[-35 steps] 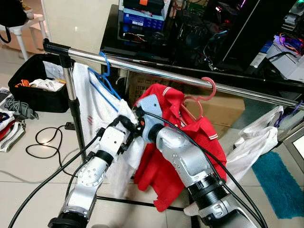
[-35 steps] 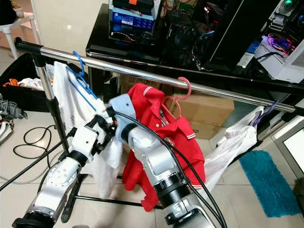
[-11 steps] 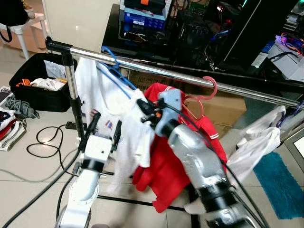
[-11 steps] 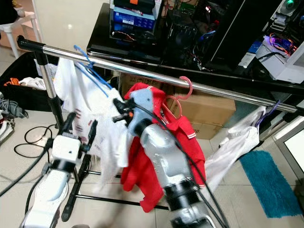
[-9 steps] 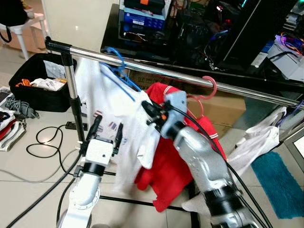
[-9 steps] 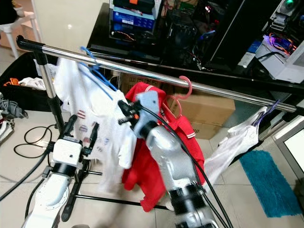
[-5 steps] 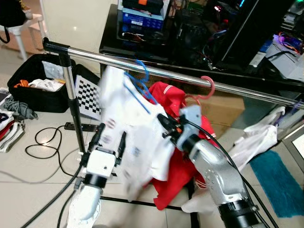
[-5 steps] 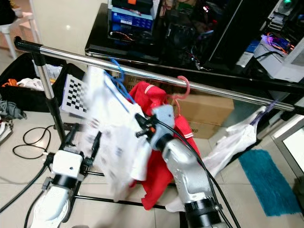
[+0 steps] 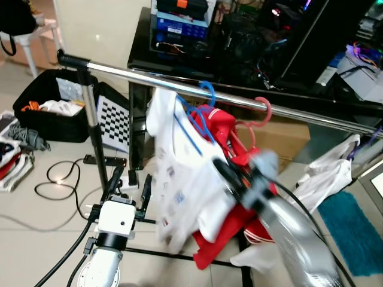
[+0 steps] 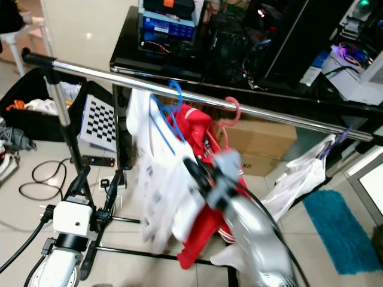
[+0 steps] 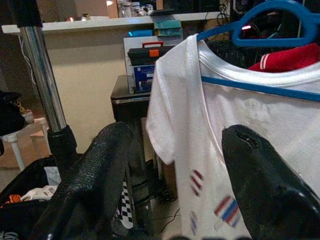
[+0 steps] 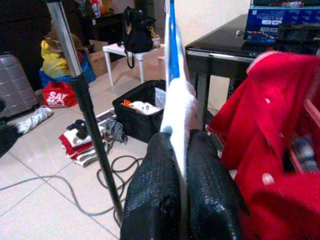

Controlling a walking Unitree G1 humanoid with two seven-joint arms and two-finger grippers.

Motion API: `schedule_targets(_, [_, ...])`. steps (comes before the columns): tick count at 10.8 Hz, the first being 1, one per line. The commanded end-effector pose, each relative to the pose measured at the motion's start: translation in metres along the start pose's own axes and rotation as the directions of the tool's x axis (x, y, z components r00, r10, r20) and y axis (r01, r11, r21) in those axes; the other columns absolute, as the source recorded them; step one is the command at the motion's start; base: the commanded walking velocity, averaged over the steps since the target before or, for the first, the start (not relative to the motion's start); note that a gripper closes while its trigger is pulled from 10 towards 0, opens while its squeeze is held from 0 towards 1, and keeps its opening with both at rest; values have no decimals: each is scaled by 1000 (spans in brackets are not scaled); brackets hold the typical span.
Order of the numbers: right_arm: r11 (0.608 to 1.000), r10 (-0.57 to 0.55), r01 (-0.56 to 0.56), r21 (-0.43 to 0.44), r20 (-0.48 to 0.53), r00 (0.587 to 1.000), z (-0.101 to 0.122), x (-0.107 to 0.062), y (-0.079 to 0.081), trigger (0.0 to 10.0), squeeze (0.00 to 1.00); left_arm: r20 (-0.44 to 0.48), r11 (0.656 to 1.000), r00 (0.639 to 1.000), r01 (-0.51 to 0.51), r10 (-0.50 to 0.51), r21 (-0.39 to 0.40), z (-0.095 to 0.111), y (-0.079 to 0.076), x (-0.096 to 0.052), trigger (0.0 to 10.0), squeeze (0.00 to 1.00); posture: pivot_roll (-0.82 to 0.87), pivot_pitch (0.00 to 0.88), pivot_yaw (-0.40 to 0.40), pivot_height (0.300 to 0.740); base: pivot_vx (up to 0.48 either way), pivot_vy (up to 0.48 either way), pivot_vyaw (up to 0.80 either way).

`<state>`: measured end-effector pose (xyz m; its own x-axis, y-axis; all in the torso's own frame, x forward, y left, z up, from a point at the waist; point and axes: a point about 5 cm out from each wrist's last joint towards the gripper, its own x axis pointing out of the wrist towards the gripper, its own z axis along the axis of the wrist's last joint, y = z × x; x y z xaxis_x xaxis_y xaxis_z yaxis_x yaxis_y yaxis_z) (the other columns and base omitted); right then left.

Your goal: Hang hanger

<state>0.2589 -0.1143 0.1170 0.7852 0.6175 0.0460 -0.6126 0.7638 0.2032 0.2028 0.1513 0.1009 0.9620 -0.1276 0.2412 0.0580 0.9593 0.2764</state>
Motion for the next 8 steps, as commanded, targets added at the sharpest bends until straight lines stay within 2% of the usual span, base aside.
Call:
schedule_targets(1, [1000, 12, -11, -22, 53, 999, 11, -7, -3, 10000, 0, -10, 1000, 1000, 1, -1, -16, 1, -5, -1, 10000, 0, 261, 59, -161, 740, 0, 0, 0])
schedule_targets(4, [998, 42, -40, -52, 32, 999, 1, -29, -4, 10000, 0, -24, 1000, 999, -22, 22, -6, -1, -2, -2, 10000, 0, 234, 53, -151, 740, 0, 0, 0])
schedule_targets(7, [994, 86, -84, -64, 32, 996, 2, -42, -3, 10000, 0, -38, 999, 998, -49, 48, -15, -3, 0, -4, 10000, 0, 222, 54, -152, 740, 0, 0, 0])
schedule_targets(8, [994, 80, -80, -73, 9, 997, -2, -49, -7, 10000, 0, -51, 999, 998, -49, 48, -7, -6, 0, -7, 10000, 0, 218, 56, -155, 740, 0, 0, -625])
